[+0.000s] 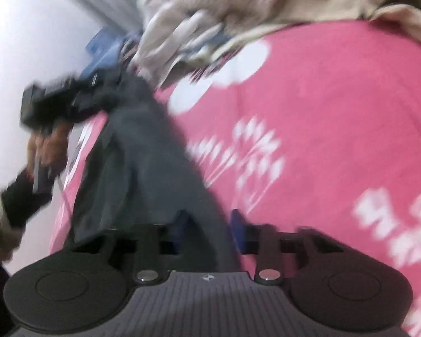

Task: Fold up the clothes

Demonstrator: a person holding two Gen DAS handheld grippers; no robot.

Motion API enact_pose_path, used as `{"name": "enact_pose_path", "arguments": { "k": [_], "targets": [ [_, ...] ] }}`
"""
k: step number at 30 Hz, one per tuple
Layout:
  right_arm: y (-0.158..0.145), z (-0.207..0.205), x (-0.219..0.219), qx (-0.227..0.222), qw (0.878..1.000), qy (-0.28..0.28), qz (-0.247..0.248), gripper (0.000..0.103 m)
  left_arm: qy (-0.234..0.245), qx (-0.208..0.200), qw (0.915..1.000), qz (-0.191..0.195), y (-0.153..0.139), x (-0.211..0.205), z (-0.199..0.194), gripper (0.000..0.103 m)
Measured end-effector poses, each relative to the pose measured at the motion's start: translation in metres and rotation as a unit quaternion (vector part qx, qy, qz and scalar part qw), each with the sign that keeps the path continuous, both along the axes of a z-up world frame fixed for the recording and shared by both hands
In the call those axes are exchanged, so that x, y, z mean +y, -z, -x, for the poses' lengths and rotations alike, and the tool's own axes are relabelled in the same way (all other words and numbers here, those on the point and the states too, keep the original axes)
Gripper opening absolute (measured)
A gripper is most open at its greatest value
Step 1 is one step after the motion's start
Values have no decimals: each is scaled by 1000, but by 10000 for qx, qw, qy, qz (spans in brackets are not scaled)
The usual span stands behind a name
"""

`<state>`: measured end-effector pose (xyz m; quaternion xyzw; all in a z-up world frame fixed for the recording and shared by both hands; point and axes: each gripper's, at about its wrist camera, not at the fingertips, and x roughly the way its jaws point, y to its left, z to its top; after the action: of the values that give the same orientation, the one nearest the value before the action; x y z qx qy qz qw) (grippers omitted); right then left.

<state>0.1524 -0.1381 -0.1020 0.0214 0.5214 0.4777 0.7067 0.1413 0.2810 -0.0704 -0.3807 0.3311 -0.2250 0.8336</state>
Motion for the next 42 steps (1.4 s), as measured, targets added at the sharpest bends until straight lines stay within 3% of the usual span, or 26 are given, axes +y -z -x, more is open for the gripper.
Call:
{"name": "enact_pose_path", "arguments": {
  "k": [1, 4, 6, 8, 10, 13, 16, 18, 21, 24, 29, 33, 37, 40, 42],
  "targets": [
    [-3, 11, 6, -163, 9997, -164, 64, 8, -56, -22, 10000, 35, -1, 2, 1, 16],
    [-31, 46, 15, -788, 9959, -455, -6, 6, -212, -56, 9998, 32, -5, 2, -2, 14],
    [-60, 72, 16, -1615, 9858, -449, 97, 5, -261, -106, 9996, 66, -7, 0, -8, 14],
    [-81, 85, 9, -2270, 9734, -102, 302, 5, -296, -157, 9994, 91, -8, -4, -16, 13],
    [-87, 82, 4, -2524, 9649, 482, 534, 5, -228, -211, 9995, 53, -6, -16, -33, 12],
    [-71, 61, -7, -2328, 9595, 1349, 840, 4, -82, -252, 9993, -270, 3, -44, -58, 12],
    [-51, 49, -7, -2272, 9489, 1839, 1187, 3, -18, -66, 9972, -746, 20, -72, -78, 12],
    [-39, 42, -9, -2272, 9407, 2089, 1407, 3, -38, 152, 9965, -824, 33, -83, -90, 15],
    [-18, 30, -14, -1924, 9369, 2542, 1434, 4, -97, 511, 9973, -521, 47, -85, -101, 25],
    [-6, 19, -30, -1418, 9377, 2938, 1193, 5, -187, 550, 9983, 5, 51, -78, -104, 35],
    [4, 0, -61, -551, 9319, 3536, 587, 5, -442, 735, 9929, 823, 63, -64, -111, 42],
    [5, -9, -81, -184, 9220, 3862, 196, 5, -658, 790, 9901, 951, 63, -57, -113, 42],
    [-7, -12, -104, -454, 8998, 4332, 273, 26, -647, 711, 9919, 828, 46, -58, -100, 42],
    [-14, -11, -130, -442, 8858, 4615, 204, 28, -441, 574, 9964, 446, 22, -66, -81, 42],
    [-17, -4, -146, -341, 8831, 4679, 44, 28, -193, 457, 9988, 41, 1, -78, -66, 43]
  ]
}}
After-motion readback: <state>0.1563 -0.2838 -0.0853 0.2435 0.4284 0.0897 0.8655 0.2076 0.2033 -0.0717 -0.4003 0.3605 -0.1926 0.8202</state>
